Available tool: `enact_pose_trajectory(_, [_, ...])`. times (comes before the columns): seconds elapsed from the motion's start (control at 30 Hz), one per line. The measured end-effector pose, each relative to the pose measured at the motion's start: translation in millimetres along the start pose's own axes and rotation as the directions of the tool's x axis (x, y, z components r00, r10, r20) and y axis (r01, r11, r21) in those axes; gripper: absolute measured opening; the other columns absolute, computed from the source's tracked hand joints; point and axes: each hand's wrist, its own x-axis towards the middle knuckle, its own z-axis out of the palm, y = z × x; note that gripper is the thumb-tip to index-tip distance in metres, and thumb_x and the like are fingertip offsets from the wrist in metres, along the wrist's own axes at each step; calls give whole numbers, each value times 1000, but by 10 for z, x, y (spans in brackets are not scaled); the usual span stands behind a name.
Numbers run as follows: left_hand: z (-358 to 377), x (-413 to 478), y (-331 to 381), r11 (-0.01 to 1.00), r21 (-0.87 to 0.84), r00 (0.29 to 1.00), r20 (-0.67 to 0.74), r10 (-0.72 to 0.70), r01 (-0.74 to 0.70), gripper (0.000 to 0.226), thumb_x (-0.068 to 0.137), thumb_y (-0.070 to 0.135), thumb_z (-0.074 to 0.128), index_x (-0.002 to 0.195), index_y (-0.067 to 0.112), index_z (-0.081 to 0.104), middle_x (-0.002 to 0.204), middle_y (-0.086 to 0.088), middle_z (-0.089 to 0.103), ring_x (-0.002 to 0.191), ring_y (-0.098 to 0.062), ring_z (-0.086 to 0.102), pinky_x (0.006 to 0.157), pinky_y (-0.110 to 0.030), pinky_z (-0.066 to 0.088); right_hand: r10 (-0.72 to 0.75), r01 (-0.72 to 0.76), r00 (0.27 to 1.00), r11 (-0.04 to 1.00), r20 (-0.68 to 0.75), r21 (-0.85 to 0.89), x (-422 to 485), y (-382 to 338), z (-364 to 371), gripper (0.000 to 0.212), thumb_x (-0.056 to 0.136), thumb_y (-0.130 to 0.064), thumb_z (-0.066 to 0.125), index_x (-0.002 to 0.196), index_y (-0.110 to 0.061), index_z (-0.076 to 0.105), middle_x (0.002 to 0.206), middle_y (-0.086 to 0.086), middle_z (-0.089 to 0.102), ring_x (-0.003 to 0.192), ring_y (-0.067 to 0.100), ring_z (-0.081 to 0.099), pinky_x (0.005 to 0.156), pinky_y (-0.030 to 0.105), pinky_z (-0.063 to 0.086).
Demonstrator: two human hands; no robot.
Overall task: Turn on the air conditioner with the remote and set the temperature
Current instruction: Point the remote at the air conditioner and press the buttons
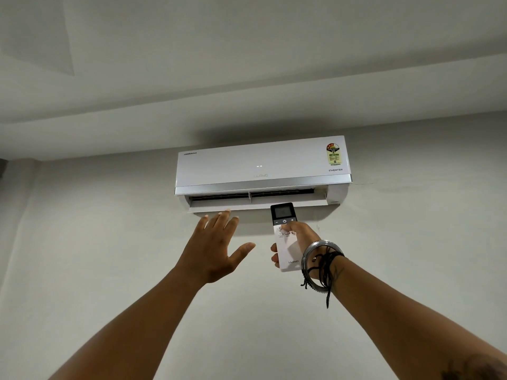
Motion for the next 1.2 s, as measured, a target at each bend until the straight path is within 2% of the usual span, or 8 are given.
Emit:
enact_pose_trajectory(0.13, [-21, -4, -7, 1000, -13, 1000, -5, 0, 0, 90, 85, 75, 9, 146, 13, 35, 159, -11, 29, 145, -25, 27, 121, -47, 16, -2, 2, 1000, 1000, -1, -1, 9, -1, 14, 33, 88, -23, 52, 108, 2, 58, 63, 19, 72, 50, 34, 68, 56, 37, 58])
enact_pose_trajectory(0.27, [-32, -11, -34, 1000, -14, 1000, -6, -2, 2, 90, 86, 75, 11, 146, 13, 35, 158, -11, 30, 145, -26, 28, 121, -47, 17, -2, 2, 1000, 1000, -8, 12, 3, -7, 53, 33, 88, -22, 52, 112, 0, 57, 61, 20, 72, 48, 35, 68, 53, 38, 59])
enact_pose_trajectory(0.47, [-7, -35, -26, 1000, -26, 1000, -15, -7, 6, 88, 87, 74, 13, 145, 12, 35, 157, -12, 33, 144, -26, 29, 121, -47, 17, 25, -24, 999, 999, -38, 25, 8, 32, 49, 27, 91, -21, 52, 105, 1, 57, 58, 21, 71, 45, 35, 68, 47, 38, 59])
enact_pose_trajectory(0.7, [7, 47, -10, 968, -188, 984, -29, -177, 168, 84, 87, 72, 18, 146, 14, 33, 158, -12, 31, 145, -25, 26, 120, -45, 16, 61, -61, 998, 998, -18, 31, 28, 63, -3, 28, 86, -20, 51, 103, 2, 57, 61, 22, 72, 48, 35, 69, 49, 38, 59])
enact_pose_trajectory(0.83, [6, 89, -14, 964, -200, 982, -31, -185, 175, 83, 88, 72, 19, 146, 14, 33, 158, -12, 31, 145, -25, 26, 120, -46, 15, 74, -73, 997, 996, -19, 47, 41, 26, 6, 30, 85, -21, 52, 107, -1, 55, 62, 22, 72, 48, 36, 69, 50, 38, 58])
enact_pose_trajectory(1.1, [28, 89, 4, 972, -184, 988, -12, -154, 149, 83, 89, 72, 17, 146, 14, 32, 158, -11, 31, 144, -25, 27, 119, -45, 15, 82, -82, 997, 997, 12, 16, 31, 22, -13, 25, 87, -20, 49, 97, 2, 57, 58, 20, 71, 45, 34, 69, 47, 38, 59])
enact_pose_trajectory(1.2, [43, 67, -4, 975, -174, 989, -9, -145, 141, 84, 87, 72, 17, 146, 14, 33, 157, -10, 32, 144, -25, 28, 119, -44, 15, 86, -86, 996, 996, 6, 18, 34, 22, -19, 28, 90, -25, 48, 99, 0, 56, 58, 20, 71, 45, 33, 69, 54, 35, 57])
